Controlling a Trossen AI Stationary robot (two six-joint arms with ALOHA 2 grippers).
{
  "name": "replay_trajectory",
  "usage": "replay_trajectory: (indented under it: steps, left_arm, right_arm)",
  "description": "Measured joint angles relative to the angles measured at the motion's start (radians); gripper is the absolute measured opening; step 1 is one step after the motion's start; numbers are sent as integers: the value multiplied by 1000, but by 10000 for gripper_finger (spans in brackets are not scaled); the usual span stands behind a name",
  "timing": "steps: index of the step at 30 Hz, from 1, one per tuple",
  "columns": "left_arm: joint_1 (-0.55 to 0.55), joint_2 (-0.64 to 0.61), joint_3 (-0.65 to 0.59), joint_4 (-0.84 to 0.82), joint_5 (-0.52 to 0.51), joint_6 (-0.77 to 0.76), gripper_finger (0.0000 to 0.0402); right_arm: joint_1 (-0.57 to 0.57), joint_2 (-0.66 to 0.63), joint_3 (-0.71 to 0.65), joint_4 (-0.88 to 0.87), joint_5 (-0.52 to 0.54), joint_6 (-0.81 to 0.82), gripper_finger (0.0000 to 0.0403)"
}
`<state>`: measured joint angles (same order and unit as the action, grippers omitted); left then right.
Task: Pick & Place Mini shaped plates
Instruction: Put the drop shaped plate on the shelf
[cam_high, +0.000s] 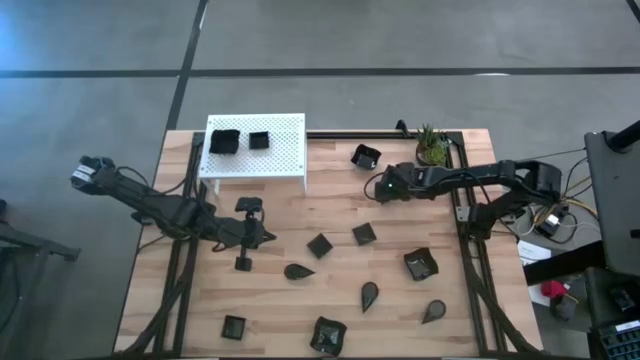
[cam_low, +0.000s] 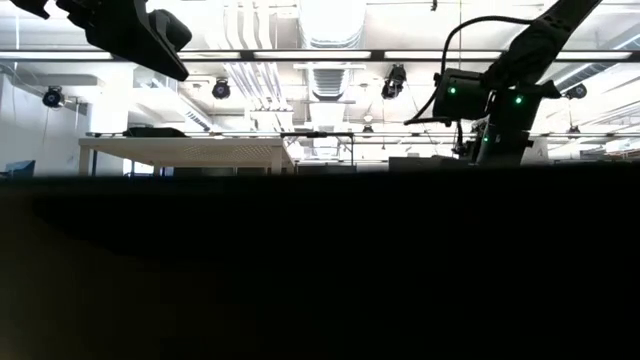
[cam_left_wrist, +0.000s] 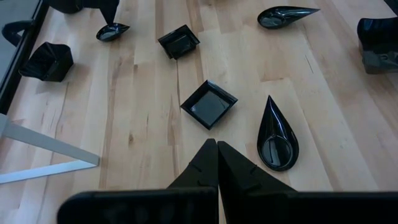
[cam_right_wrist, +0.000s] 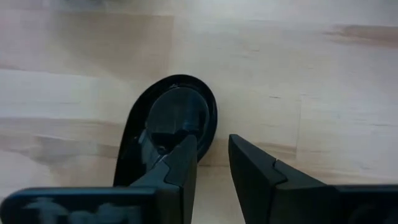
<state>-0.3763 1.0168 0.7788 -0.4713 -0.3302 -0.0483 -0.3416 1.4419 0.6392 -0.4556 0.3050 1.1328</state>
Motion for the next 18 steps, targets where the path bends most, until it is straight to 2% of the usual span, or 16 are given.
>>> replay_trajectory:
  steps: [18]
  left_arm:
    - [0, 0, 0, 0, 0, -2, 0]
  right_arm:
    - [0, 2, -7, 38, 1, 27, 86]
